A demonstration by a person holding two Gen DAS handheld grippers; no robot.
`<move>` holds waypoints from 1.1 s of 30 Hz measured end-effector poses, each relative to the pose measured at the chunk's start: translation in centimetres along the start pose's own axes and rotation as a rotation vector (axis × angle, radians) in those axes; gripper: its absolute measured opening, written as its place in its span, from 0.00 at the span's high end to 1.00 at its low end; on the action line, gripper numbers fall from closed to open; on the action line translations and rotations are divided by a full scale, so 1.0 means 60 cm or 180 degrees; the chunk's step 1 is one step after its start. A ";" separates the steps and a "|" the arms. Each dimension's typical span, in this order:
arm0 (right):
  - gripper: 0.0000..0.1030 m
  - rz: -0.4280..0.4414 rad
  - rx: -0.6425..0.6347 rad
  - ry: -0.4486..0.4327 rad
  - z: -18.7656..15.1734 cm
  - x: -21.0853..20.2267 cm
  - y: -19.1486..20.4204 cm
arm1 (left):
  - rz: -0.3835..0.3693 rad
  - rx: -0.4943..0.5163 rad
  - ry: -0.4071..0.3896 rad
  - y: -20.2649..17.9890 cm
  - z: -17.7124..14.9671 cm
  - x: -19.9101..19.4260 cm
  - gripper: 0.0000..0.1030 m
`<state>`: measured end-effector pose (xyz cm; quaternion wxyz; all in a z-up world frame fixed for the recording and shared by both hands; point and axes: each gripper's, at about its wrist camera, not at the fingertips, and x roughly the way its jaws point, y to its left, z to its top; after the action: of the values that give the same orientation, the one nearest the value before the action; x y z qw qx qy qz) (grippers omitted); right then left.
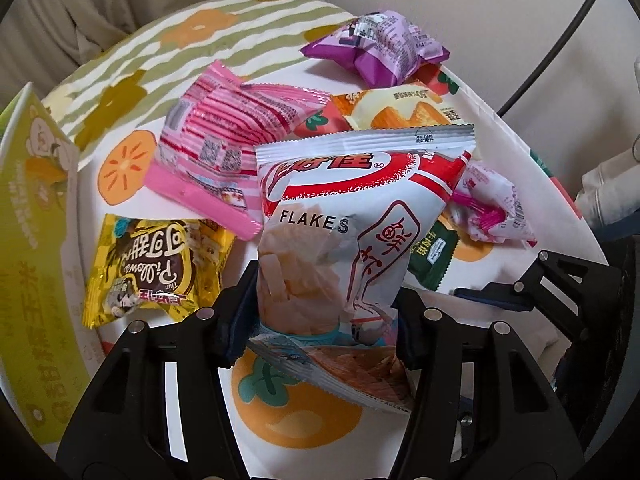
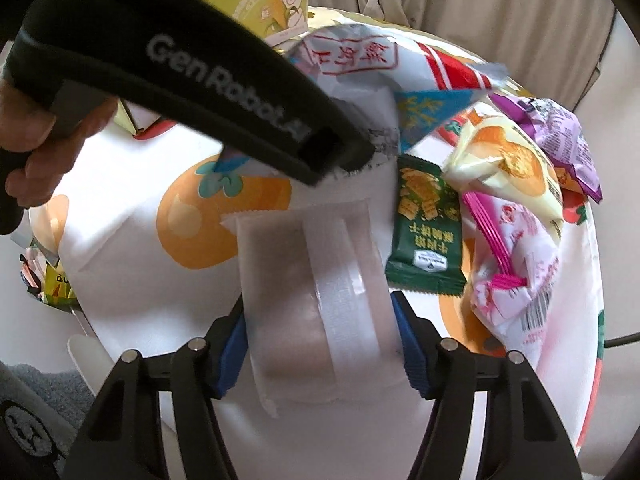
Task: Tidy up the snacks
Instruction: 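Carry the FLAKES bag and clear wrapper into the box and open both tools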
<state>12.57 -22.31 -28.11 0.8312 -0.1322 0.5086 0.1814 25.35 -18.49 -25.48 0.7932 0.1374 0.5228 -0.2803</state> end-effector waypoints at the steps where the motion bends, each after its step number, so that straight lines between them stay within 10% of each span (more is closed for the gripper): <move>1: 0.41 -0.0007 0.0017 0.0004 -0.003 -0.004 -0.002 | 0.0003 -0.0001 -0.0006 -0.002 0.000 -0.003 0.49; 16: 0.41 -0.0162 0.0098 -0.0275 0.001 -0.136 -0.045 | 0.0140 -0.0173 -0.0406 -0.018 0.006 -0.154 0.50; 33: 0.41 -0.0104 0.0081 -0.0865 0.219 -0.230 0.034 | 0.0616 -0.0729 -0.0969 0.181 -0.042 -0.369 0.50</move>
<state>16.42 -17.45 -9.97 0.8969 -0.1041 0.3913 0.1775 23.29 -1.77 -7.29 0.8967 0.0519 0.4099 -0.1591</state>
